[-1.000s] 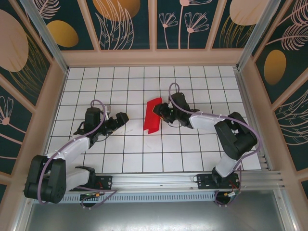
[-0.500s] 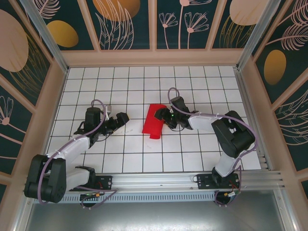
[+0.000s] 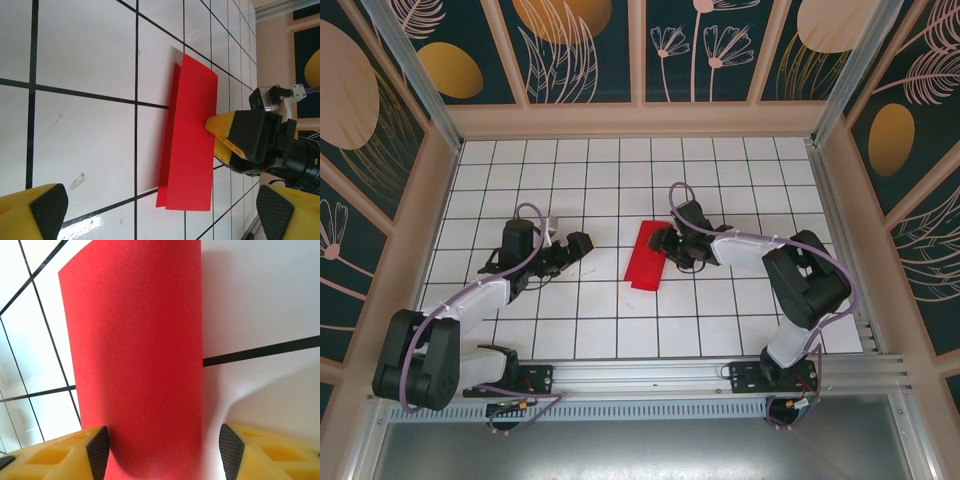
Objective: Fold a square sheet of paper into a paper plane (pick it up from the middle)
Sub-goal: Fold the square sheet of paper in half at the center of the table.
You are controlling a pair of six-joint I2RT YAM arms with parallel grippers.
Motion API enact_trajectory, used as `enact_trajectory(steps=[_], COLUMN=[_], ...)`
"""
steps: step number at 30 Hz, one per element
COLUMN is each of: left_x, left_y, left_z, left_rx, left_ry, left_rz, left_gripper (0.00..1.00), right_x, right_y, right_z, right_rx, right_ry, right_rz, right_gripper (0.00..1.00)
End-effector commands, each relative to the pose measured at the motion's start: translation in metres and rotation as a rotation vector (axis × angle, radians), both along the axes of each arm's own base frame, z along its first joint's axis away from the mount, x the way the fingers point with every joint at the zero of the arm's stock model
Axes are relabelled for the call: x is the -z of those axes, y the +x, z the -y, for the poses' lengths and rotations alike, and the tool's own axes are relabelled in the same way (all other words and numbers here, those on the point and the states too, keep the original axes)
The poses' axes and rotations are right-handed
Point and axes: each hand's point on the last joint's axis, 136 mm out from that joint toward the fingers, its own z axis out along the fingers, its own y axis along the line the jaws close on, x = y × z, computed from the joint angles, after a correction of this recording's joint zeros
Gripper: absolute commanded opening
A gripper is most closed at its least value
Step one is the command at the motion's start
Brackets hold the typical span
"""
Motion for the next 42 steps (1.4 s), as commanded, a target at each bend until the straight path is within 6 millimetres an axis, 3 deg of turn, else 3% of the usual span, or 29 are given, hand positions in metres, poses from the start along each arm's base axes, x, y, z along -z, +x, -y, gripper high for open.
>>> enact_trajectory(steps=[1,12,19,29,42], left_x=[-0.013,-0.008,-0.005,-0.008,-0.012], left_y=[0.006,0.006,0.008,0.006,0.007], left_z=[0.007,0.006,0.004,0.004,0.013], left_rx=[0.024,0.019,0.013,0.019,0.035], left_ry=[-0.023,-0.011,0.0,0.003,-0.016], left_rz=[0.038,0.026,0.017,0.023,0.03], left_gripper=[0.99,0.99,0.99,0.99,0.99], right_x=[-0.007,-0.028,-0.045,-0.003,-0.001], right_y=[0.004,0.021,0.035,0.032,0.033], right_z=[-0.008,-0.04,-0.065,-0.04,-0.018], right_rx=[-0.026,-0.086,-0.109,-0.125,-0.023], right_ry=[0.04,0.162,0.242,0.018,-0.085], right_rz=[0.014,0.061,0.09,0.042,0.044], right_gripper=[0.6,0.39,0.38,0.43,0.54])
